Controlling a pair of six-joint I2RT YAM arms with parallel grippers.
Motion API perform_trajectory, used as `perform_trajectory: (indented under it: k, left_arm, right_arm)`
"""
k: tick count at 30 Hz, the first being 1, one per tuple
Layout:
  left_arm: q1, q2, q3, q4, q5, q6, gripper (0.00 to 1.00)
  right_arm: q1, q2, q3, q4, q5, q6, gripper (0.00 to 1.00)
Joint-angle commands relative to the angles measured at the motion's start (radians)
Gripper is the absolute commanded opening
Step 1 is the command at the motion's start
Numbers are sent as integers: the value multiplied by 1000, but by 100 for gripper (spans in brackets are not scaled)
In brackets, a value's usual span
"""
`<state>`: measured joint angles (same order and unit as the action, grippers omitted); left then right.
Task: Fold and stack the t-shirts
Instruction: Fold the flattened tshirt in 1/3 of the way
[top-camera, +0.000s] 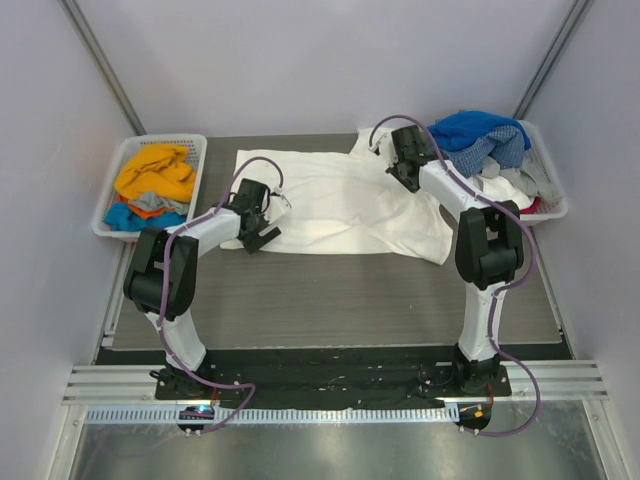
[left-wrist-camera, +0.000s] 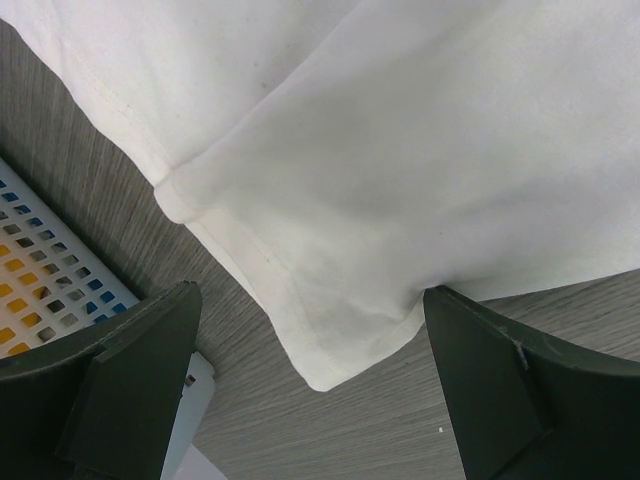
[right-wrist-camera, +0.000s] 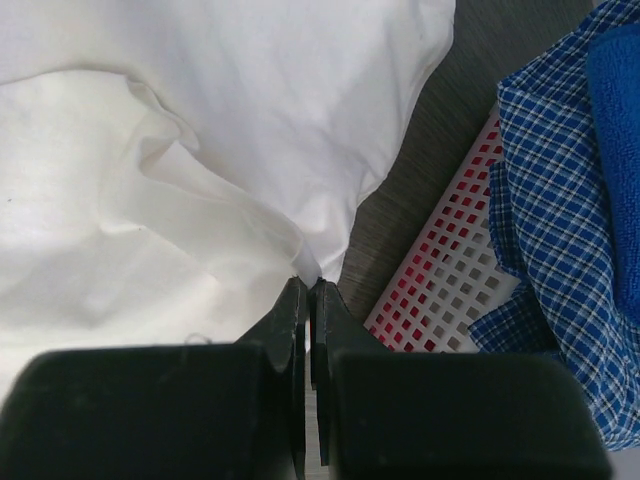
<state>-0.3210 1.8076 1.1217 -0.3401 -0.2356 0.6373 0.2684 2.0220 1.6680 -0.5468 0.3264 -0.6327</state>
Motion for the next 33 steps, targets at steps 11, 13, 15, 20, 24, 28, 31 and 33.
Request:
perform_trajectory:
  k: [11,13,15,20,24,28,31,33]
  left_arm:
    - [0,39,-7,32,-19,-2,100]
    - [0,41,-5,33,-19,-4,100]
    - [2,41,-7,32,-21,-5,100]
    - [0,39,-8,35,-27,-4,100]
    - [0,38,-8,35,-30,-2,100]
    - [-1,36,-7,33,-31,-1,100]
    - [-1,33,-10,35,-34,-1,100]
    - [-1,33,-11,33,-34,-1,100]
  right_arm:
    - [-15,73,147,10,82,-28,1]
    - [-21,84,154,10,86,-28,1]
    - [-24,95,159,15,88,-27,1]
    - [-28,126,171,21,102,-25,1]
    - [-29,159,173,34,128,-28,1]
    - [-29,178,168,36,148,-24,18]
    - [-28,158,124,44,140,-16,42]
    - [-31,139,99,57,137,-12,45]
